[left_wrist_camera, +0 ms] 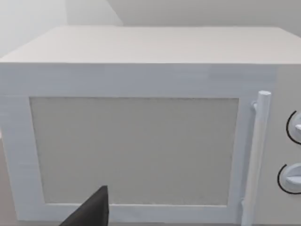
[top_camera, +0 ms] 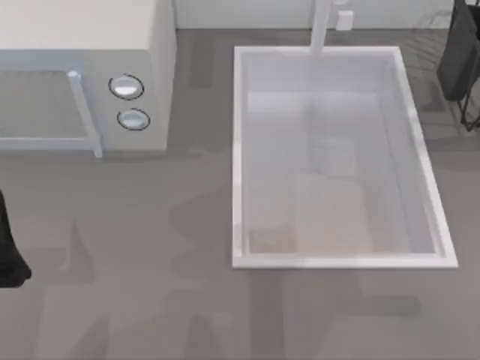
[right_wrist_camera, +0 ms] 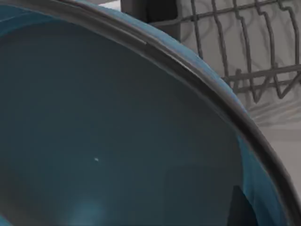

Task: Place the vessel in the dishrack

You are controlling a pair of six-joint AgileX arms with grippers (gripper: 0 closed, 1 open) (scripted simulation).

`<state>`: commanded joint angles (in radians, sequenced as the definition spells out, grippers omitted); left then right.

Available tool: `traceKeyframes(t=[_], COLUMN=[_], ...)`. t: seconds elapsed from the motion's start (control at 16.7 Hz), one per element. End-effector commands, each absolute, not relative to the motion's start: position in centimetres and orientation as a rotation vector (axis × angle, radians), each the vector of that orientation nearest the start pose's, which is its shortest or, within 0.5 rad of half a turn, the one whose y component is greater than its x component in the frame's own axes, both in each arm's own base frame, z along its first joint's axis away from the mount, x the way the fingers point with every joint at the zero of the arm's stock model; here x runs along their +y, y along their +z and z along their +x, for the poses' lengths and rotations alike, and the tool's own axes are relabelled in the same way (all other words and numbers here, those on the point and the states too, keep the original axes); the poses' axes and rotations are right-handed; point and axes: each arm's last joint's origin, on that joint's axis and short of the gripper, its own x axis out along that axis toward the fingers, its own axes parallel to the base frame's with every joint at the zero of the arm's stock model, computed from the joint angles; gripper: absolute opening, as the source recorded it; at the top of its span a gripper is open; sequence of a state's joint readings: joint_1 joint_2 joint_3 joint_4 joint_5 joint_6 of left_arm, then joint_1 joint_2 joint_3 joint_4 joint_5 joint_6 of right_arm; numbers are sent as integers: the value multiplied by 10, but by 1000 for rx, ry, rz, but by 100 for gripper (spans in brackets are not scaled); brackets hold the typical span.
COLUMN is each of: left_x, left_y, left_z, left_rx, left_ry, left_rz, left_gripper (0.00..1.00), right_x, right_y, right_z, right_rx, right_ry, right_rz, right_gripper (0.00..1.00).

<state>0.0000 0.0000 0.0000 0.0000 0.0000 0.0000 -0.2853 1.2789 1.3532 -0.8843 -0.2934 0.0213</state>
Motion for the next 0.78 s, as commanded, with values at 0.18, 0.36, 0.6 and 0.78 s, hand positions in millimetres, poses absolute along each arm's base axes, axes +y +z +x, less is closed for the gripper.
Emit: traceKeyframes(t=[0.18,0.36,0.6,0.78], left_x=[-1,-1,-1,-1], left_y=[160,160,160,160], left_z=[106,106,106,106], left_rx=[0,0,0,0], left_ry=[0,0,0,0], left_rz=[0,0,0,0], left_gripper=[100,100,100,100], right_x=[-85,-101,-106,-106], right_y=[377,397,416,419], right_z=[237,214,185,179], right_rx=[483,229,32,0], right_ry=[-2,-5,-9,-10], right_rz=[217,134,23,0], right_gripper=[0,0,0,0])
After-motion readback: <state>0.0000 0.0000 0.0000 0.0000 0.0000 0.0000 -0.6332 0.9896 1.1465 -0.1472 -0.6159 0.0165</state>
